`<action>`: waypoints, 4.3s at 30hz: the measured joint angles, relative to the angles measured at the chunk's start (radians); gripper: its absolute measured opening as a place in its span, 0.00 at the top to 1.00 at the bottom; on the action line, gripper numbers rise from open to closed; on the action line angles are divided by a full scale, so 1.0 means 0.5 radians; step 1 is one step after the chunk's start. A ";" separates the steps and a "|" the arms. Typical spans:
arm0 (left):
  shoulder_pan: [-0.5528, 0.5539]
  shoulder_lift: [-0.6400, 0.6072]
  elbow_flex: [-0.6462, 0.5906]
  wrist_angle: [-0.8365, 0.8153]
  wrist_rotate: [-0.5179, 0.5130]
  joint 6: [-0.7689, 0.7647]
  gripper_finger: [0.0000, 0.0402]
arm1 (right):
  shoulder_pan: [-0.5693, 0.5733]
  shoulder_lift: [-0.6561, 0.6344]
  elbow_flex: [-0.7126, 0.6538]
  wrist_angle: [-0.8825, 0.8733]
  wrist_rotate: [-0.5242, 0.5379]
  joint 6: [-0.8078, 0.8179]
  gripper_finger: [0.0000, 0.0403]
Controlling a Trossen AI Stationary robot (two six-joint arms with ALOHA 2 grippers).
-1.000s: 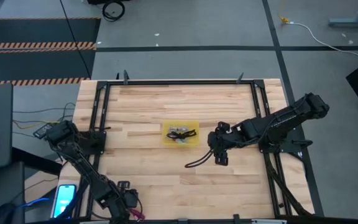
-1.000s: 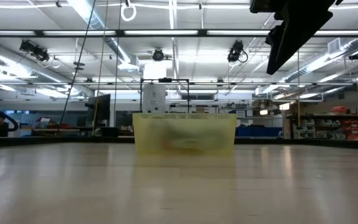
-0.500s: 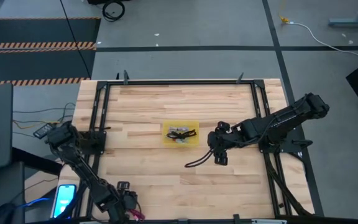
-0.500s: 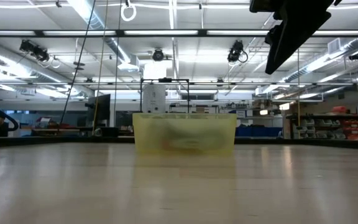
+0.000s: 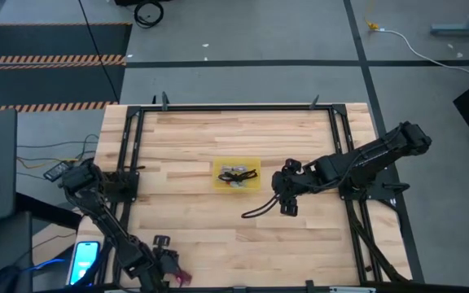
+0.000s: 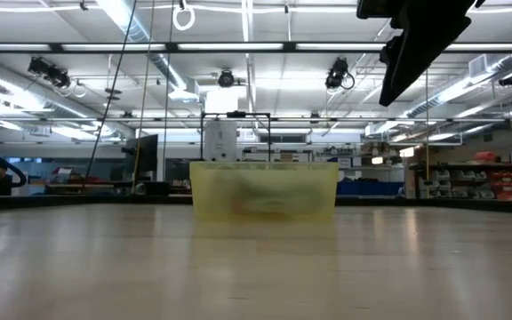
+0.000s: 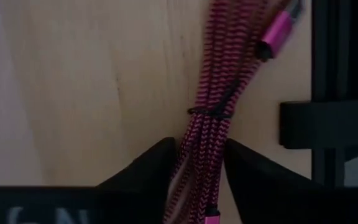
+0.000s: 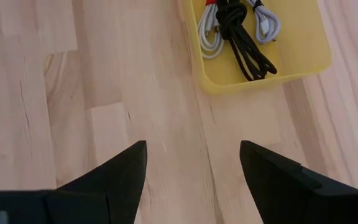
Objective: Pick and place USB-C Cables
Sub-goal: Put the red charger cable into the yellow transparent bin
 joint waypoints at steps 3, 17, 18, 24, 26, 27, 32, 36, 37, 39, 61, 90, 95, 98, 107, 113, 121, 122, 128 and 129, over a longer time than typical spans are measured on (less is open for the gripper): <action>0.007 0.000 -0.001 -0.025 0.027 -0.001 0.71 | 0.000 0.000 0.000 0.000 0.000 0.000 0.35; 0.112 0.000 0.028 -0.091 0.134 -0.076 0.94 | 0.000 0.000 0.000 -0.001 0.038 0.000 0.35; 0.129 0.006 0.046 -0.108 0.126 -0.079 0.93 | 0.000 0.000 0.000 -0.002 0.050 0.001 0.35; 0.271 0.037 0.275 -0.615 -0.148 -0.090 0.94 | 0.004 0.000 0.000 -0.077 0.057 0.070 0.35; 0.320 0.030 0.381 -0.811 -0.258 -0.080 0.94 | 0.016 0.000 0.000 -0.129 0.056 0.110 0.35; 0.343 0.026 0.435 -0.883 -0.298 -0.074 0.94 | 0.021 0.000 0.000 -0.148 0.056 0.125 0.35; 0.470 0.024 0.612 -1.085 -0.421 0.155 0.95 | 0.065 0.000 0.000 -0.225 0.053 0.218 0.35; 0.569 0.022 0.724 -1.147 -0.553 0.342 0.95 | 0.105 0.000 0.000 -0.240 0.057 0.266 0.35; 0.597 0.022 0.751 -1.133 -0.585 0.371 0.95 | 0.112 0.000 -0.001 -0.241 0.057 0.276 0.35; 0.652 0.021 0.790 -1.138 -0.644 0.443 0.95 | 0.129 0.000 0.000 -0.246 0.058 0.294 0.35; 1.402 0.014 0.886 -0.839 -0.821 1.442 0.95 | 0.588 0.000 0.000 -0.473 0.214 0.787 0.35; 1.942 0.123 0.890 -0.240 -0.476 1.758 0.95 | 0.798 0.000 -0.001 -0.432 0.578 0.750 0.35; 1.937 0.248 0.888 -0.278 -0.476 1.760 0.94 | 0.797 0.000 -0.001 -0.419 0.583 0.748 0.35; 1.935 0.294 0.888 -0.280 -0.478 1.761 0.92 | 0.797 0.000 -0.001 -0.416 0.582 0.748 0.35; 1.936 0.302 0.887 -0.261 -0.475 1.764 0.85 | 0.797 0.000 -0.001 -0.410 0.580 0.748 0.35; 1.936 0.302 0.887 -0.267 -0.426 1.761 0.79 | 0.797 0.000 -0.001 -0.404 0.576 0.748 0.35; 1.936 0.302 0.887 -0.282 -0.426 1.759 0.73 | 0.797 0.000 -0.001 -0.404 0.576 0.748 0.35; 1.936 0.302 0.887 -0.283 -0.426 1.759 0.72 | 0.797 0.000 -0.001 -0.404 0.576 0.748 0.35; 1.921 0.302 0.893 -0.288 -0.426 1.762 0.72 | 0.797 0.000 -0.001 -0.404 0.576 0.749 0.35; 1.920 0.302 0.907 -0.303 -0.427 1.771 0.72 | 0.797 0.000 -0.001 -0.404 0.576 0.748 0.35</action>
